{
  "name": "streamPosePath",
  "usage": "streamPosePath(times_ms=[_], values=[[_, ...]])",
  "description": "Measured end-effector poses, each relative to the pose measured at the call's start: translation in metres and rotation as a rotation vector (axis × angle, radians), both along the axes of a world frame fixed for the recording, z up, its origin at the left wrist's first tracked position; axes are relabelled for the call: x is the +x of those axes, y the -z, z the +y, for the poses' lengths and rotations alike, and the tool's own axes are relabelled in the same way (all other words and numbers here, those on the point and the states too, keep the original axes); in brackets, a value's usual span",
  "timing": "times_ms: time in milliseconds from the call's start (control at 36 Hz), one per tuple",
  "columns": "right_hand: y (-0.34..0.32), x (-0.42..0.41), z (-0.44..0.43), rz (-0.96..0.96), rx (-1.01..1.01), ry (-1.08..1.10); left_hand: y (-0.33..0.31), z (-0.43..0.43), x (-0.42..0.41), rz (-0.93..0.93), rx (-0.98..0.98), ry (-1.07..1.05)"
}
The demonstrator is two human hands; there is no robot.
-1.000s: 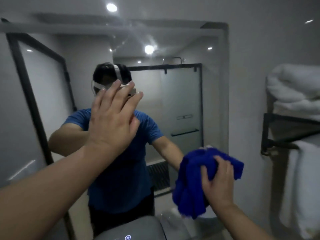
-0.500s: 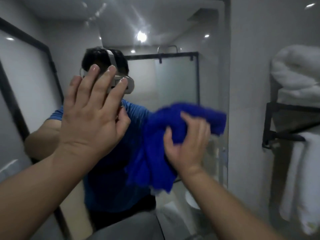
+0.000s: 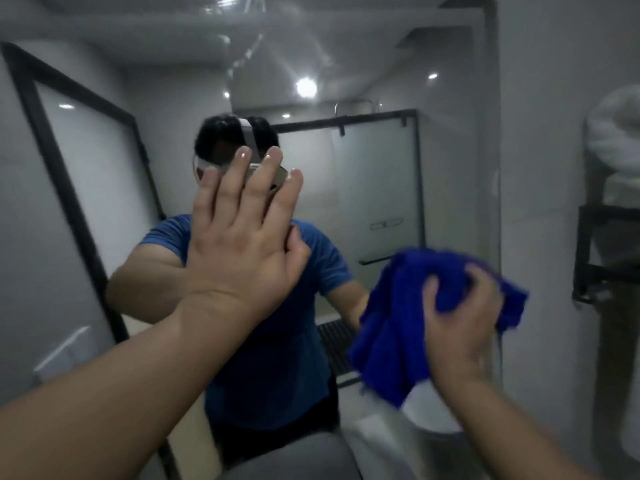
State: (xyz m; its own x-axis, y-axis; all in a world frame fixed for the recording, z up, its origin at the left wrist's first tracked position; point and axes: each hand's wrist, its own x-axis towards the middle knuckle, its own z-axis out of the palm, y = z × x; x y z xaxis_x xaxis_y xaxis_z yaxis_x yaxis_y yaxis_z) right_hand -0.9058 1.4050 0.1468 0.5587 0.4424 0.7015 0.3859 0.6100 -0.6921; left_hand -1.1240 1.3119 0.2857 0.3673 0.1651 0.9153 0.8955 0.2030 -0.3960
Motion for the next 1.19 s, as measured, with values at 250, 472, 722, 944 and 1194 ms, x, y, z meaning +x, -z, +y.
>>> streamPosePath(times_ms=[250, 472, 722, 944, 1194], values=[[-0.23, -0.032, 0.003, -0.165, 0.368, 0.258, 0.0, -0.001, -0.005, -0.012, -0.002, 0.007], [0.0, -0.068, -0.02, -0.5, 0.323, 0.047, 0.0, -0.006, -0.005, -0.003, -0.048, 0.023], [0.222, 0.007, -0.019, -0.752, 0.021, -0.147, 0.003, -0.005, -0.003, -0.001, -0.036, 0.013], [0.051, 0.033, 0.024, 0.263, -0.143, 0.052, -0.002, -0.012, 0.003, -0.017, -0.079, -0.011], [-0.012, -0.055, -0.014, -0.197, 0.162, 0.122, 0.001, -0.014, 0.002, -0.036, -0.085, -0.034]])
